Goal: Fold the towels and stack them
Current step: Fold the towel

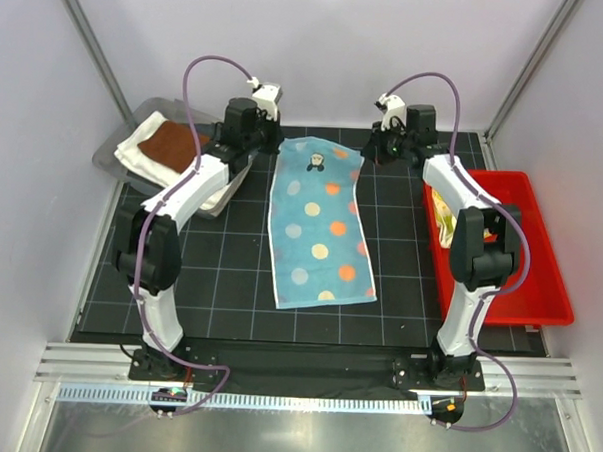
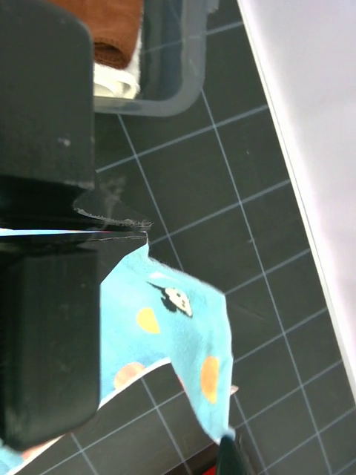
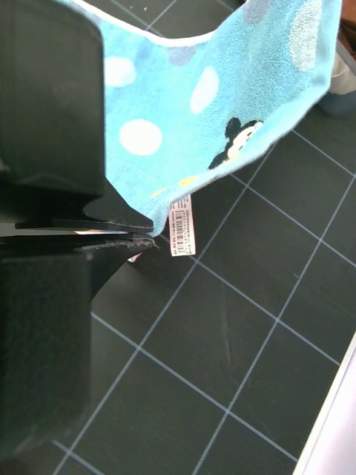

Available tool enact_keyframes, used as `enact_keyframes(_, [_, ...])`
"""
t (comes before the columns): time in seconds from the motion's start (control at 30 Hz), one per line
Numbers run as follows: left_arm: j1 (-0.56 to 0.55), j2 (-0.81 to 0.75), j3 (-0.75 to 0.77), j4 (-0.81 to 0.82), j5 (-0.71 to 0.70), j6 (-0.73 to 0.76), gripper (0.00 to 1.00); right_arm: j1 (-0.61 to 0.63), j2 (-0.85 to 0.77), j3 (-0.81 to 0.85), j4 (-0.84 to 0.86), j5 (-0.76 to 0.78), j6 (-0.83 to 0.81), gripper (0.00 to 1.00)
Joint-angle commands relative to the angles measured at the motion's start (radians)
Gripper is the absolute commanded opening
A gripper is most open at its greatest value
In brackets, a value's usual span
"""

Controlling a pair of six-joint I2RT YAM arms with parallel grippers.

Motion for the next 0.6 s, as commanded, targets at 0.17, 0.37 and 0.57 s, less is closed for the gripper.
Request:
enact_keyframes(0.17, [-0.003,-0.157,-0.157,0.069,0.149,0.025,0.0,0.006,-0.14,-0.09,-0.017,0.008,-0.126,0.01])
enact_keyframes(0.37, [-0.037,-0.315,-0.407,0.066,0.157,-0.034,0.0,0.006,-0.308,-0.32,0.03,0.031,-0.016,0.01])
enact_keyframes(0.57, [-0.127,-0.491,-0.561,-0.008,0.031,-0.033,0.0,0.018,-0.451,-0.518,0.097,0.089,0.092,0.01])
